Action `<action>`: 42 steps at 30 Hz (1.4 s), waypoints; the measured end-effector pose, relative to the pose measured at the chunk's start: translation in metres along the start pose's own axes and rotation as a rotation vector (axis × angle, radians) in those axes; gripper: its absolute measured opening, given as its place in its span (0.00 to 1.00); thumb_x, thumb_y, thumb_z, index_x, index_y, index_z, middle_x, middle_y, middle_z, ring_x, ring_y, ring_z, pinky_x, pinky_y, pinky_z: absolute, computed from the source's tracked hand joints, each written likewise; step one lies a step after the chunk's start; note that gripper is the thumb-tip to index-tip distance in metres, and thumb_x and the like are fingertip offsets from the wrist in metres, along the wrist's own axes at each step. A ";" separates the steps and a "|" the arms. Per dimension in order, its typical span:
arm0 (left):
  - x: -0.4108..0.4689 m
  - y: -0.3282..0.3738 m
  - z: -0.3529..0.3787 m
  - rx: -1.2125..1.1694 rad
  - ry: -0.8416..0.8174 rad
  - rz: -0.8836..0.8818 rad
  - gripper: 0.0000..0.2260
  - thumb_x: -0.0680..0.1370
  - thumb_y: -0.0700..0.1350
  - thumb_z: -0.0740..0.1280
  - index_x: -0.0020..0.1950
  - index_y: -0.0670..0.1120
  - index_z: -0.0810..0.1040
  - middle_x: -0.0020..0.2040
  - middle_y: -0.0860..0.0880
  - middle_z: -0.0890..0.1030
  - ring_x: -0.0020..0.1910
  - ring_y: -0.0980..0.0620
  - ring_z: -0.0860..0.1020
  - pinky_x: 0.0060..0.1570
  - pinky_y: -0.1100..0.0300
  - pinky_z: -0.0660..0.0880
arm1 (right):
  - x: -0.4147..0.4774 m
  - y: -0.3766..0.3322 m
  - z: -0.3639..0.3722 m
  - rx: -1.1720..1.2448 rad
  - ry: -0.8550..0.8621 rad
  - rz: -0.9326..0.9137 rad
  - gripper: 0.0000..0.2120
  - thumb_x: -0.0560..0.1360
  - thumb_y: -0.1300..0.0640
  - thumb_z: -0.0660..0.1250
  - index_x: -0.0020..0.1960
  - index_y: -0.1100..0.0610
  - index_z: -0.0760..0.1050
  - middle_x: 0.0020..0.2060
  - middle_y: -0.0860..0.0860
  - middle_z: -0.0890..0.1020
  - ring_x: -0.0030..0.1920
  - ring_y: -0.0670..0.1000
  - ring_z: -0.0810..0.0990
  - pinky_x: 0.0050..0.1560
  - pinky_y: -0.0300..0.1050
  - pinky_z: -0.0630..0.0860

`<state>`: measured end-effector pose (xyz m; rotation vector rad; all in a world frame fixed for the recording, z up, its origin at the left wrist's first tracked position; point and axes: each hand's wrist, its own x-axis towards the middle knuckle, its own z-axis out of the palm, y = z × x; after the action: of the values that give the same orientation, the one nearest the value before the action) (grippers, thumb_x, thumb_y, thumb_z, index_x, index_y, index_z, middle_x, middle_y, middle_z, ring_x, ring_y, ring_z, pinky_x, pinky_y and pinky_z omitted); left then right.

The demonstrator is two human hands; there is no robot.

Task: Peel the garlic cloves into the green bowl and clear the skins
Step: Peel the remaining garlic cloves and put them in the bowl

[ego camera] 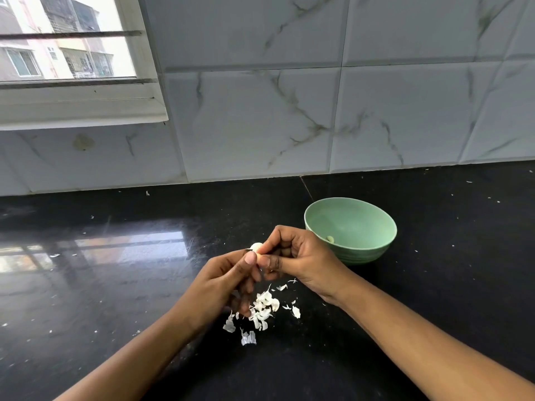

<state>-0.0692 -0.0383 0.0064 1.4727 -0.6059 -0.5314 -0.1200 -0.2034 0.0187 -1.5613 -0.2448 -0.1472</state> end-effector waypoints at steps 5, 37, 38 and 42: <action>0.000 -0.003 0.003 -0.021 0.016 0.073 0.14 0.74 0.52 0.63 0.30 0.49 0.76 0.26 0.48 0.70 0.19 0.53 0.67 0.21 0.61 0.72 | 0.001 -0.001 0.003 -0.022 0.013 0.009 0.05 0.73 0.68 0.68 0.42 0.60 0.74 0.37 0.56 0.80 0.38 0.50 0.78 0.40 0.40 0.80; 0.000 -0.006 -0.004 0.522 0.292 0.450 0.06 0.66 0.48 0.74 0.41 0.52 0.84 0.37 0.59 0.85 0.36 0.60 0.83 0.38 0.70 0.76 | 0.000 -0.003 0.009 0.184 0.101 0.352 0.09 0.77 0.61 0.65 0.38 0.59 0.72 0.30 0.52 0.76 0.26 0.42 0.73 0.30 0.39 0.80; 0.000 -0.005 -0.004 0.509 0.301 0.427 0.06 0.65 0.48 0.74 0.40 0.50 0.85 0.36 0.58 0.84 0.34 0.59 0.83 0.37 0.71 0.75 | 0.000 -0.002 0.010 0.149 0.120 0.330 0.09 0.77 0.61 0.65 0.38 0.59 0.71 0.29 0.52 0.75 0.26 0.42 0.73 0.29 0.39 0.80; 0.000 -0.005 -0.005 0.604 0.317 0.426 0.06 0.66 0.52 0.72 0.36 0.51 0.82 0.29 0.57 0.82 0.28 0.60 0.80 0.33 0.70 0.74 | 0.001 -0.001 0.011 -0.085 0.137 0.234 0.09 0.78 0.59 0.65 0.39 0.59 0.70 0.30 0.52 0.73 0.26 0.43 0.71 0.30 0.40 0.79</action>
<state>-0.0658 -0.0349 0.0013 1.8704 -0.8379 0.2436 -0.1202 -0.1928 0.0195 -1.6442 0.0535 -0.0813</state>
